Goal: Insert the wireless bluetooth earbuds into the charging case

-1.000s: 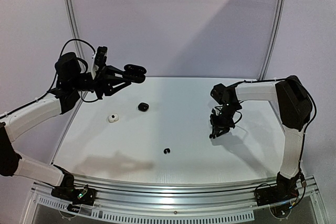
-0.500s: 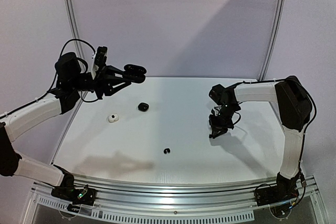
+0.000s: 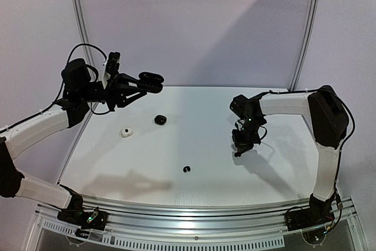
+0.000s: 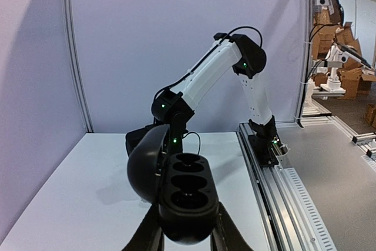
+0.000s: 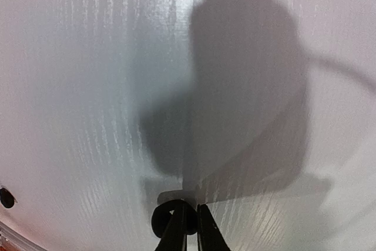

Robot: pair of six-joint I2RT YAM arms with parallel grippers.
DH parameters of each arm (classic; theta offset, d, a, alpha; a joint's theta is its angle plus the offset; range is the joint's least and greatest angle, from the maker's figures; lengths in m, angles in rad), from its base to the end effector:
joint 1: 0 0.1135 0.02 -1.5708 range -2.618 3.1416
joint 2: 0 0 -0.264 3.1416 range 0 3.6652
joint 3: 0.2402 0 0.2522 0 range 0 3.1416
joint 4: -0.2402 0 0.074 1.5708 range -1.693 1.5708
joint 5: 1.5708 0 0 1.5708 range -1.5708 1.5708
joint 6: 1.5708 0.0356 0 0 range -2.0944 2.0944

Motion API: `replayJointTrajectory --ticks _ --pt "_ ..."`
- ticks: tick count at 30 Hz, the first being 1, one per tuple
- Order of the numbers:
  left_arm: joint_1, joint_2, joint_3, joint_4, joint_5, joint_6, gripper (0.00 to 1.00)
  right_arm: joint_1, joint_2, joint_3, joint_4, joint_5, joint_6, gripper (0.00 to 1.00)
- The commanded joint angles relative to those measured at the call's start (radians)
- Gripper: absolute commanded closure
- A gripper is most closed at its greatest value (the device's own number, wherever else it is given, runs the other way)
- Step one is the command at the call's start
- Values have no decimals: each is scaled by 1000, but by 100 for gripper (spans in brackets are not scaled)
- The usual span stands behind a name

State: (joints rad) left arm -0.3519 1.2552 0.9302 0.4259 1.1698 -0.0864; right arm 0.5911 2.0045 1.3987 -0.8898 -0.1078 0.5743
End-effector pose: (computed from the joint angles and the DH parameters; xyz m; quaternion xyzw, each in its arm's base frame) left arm 0.2485 -0.1262 0.3520 0.4800 0.4999 -0.4958 0.5233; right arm 0.3090 0.2120 0.1538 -0.0104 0.9978 0.0656 0.0017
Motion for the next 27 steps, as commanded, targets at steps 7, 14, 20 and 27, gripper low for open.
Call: replayJointTrajectory --ticks 7,14,20,27 --pt "10 -8 -27 25 -147 14 100 64 -145 61 51 229 -39 100" --pt "6 -7 -36 48 -162 13 100 69 -152 70 60 241 -63 100" --pt "1 -3 -58 62 -189 30 100 95 -181 115 105 303 -78 100" --pt "-53 51 -194 193 -384 82 100 161 -229 232 161 400 -133 100"
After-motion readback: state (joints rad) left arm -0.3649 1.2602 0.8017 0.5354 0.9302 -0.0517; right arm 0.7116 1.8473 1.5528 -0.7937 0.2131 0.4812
